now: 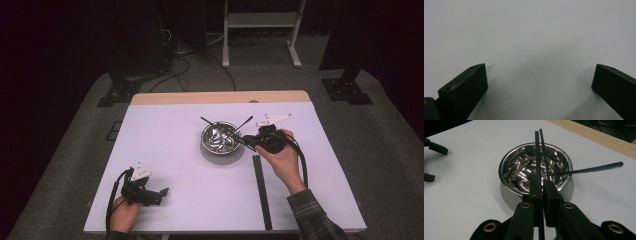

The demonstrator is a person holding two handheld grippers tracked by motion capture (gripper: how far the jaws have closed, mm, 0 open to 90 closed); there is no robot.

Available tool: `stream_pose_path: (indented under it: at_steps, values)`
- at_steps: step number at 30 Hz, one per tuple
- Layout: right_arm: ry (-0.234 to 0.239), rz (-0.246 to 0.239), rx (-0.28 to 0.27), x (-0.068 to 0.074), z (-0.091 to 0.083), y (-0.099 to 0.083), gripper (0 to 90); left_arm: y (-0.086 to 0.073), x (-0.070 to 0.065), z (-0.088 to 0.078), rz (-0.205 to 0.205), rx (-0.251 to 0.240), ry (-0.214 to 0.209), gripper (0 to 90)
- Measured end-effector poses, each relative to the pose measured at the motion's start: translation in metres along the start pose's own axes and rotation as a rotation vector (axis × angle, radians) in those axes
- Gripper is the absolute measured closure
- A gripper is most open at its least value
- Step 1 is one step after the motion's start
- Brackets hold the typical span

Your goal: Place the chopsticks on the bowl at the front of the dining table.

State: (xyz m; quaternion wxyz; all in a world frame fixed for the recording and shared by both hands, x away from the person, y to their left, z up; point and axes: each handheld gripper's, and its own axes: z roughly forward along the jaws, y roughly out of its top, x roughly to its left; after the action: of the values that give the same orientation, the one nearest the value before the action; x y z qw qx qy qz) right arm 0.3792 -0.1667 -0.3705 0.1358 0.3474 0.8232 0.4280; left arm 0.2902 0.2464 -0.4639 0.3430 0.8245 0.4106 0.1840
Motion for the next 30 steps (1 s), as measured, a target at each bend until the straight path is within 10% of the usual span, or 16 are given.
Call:
stream_pose_path:
  at_steps: [30]
  values:
    - [0.019,0.008,0.017,0.016,0.059,0.021,85.5,0.000,0.000,0.000,0.002,0.002,0.000,0.0]
